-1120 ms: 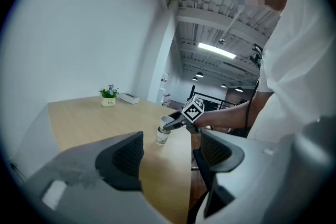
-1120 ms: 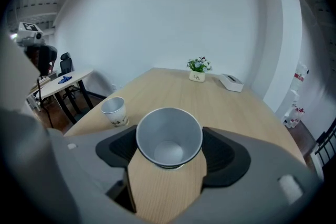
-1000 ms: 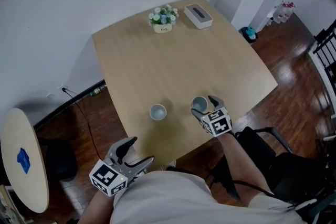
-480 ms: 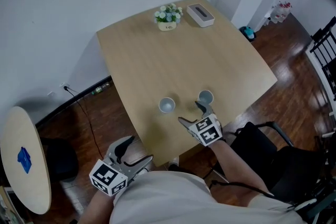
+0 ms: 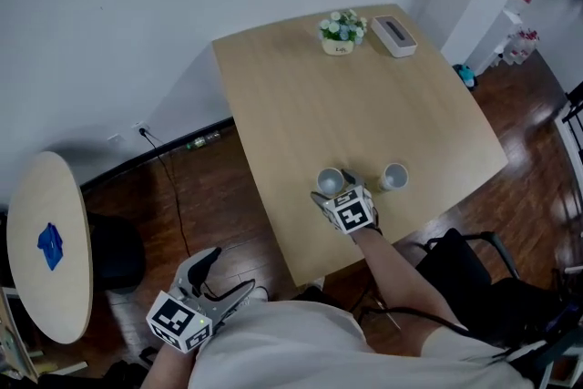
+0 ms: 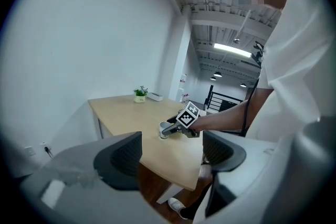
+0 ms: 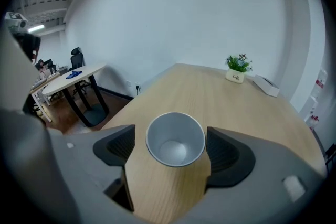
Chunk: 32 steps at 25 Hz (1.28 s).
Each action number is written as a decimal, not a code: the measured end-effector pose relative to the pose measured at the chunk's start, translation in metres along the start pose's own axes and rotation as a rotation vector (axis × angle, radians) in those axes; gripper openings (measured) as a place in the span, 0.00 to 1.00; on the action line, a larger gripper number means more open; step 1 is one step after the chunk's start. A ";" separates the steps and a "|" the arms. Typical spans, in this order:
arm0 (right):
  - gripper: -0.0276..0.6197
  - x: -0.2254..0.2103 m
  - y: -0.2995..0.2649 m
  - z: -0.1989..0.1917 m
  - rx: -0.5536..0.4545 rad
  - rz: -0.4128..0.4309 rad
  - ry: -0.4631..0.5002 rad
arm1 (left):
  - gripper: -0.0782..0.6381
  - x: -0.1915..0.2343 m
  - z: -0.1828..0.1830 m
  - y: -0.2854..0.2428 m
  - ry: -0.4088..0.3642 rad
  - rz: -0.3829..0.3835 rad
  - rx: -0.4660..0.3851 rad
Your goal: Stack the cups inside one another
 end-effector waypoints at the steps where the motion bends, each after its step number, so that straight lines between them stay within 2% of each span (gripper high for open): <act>1: 0.69 -0.001 -0.006 -0.001 0.009 -0.007 -0.003 | 0.64 0.002 -0.002 0.005 0.008 0.016 0.004; 3: 0.69 -0.005 -0.011 -0.002 0.009 -0.022 -0.012 | 0.64 0.005 -0.007 0.010 0.021 0.037 0.012; 5: 0.62 -0.006 -0.011 0.001 -0.002 -0.031 -0.014 | 0.64 0.007 -0.009 0.012 0.028 0.042 0.017; 6: 0.62 -0.005 -0.009 0.003 -0.007 -0.029 -0.012 | 0.64 0.008 -0.010 0.011 0.030 0.039 0.017; 13: 0.61 -0.011 0.043 0.029 -0.094 -0.015 -0.011 | 0.64 0.004 0.007 -0.025 0.003 -0.051 -0.010; 17: 0.61 -0.040 0.086 0.042 -0.141 -0.052 -0.037 | 0.64 -0.007 0.022 -0.058 -0.025 -0.132 -0.029; 22: 0.61 -0.092 0.132 0.041 -0.168 -0.140 -0.058 | 0.64 -0.028 0.041 -0.094 -0.060 -0.226 -0.065; 26: 0.61 -0.132 0.149 0.030 -0.164 -0.190 -0.088 | 0.64 -0.037 0.053 -0.115 -0.072 -0.250 -0.081; 32: 0.61 -0.160 0.142 0.012 -0.142 -0.190 -0.122 | 0.64 -0.038 0.055 -0.127 -0.062 -0.234 -0.063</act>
Point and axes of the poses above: the fingertips, and each gripper's own axes: y backward along the fingers, x to its left, z out of its top, the point moved 3 cm from there along y, backward along the fingers, and after that the axes turned 11 degrees about -y, right-handed, at the moved point
